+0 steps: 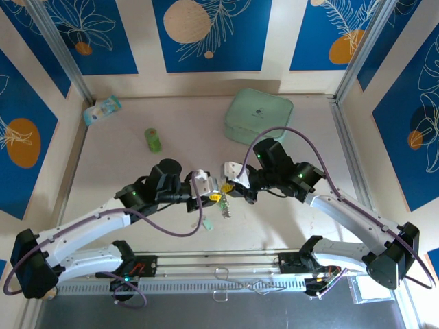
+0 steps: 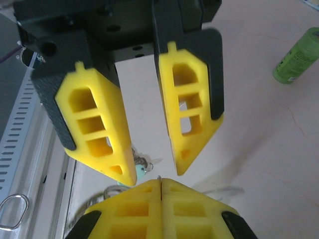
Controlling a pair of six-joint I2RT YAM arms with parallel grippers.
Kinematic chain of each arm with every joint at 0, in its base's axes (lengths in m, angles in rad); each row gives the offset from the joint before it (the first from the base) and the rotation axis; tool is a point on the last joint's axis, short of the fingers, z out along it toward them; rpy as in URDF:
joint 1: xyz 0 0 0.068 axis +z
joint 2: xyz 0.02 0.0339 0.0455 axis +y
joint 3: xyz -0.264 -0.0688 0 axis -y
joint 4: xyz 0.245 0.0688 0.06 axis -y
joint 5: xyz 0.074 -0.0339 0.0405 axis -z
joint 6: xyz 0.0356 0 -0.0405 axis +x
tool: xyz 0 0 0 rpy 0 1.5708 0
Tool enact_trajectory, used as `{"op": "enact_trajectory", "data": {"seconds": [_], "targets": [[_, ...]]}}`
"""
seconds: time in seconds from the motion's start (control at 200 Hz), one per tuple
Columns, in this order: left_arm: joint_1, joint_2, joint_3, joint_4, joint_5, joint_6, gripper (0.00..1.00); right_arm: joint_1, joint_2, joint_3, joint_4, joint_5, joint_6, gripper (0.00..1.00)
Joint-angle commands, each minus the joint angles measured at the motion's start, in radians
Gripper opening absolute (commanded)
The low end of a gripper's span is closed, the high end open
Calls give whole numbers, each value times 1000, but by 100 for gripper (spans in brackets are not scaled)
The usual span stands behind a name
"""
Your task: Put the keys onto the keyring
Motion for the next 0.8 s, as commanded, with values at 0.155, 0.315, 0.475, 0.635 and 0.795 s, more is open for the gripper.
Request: {"op": "enact_trajectory", "data": {"seconds": [0.155,0.315,0.475,0.635,0.795], "targets": [[7,19,-10,18,58,29,15,33,-6,-4,36,-43,-8,0],[7,6,-25,50,70,23,11,40,5,-5,35,-46,-11,0],[7,-1,-50,102,103,15,0,28,-12,-30,81,-55,21,7],[7,-23,-141,252,107,-13,0,-158,-171,-215,385,-290,224,38],[7,-53,-237,449,142,-45,0,-189,-280,-355,512,-365,229,39]]}}
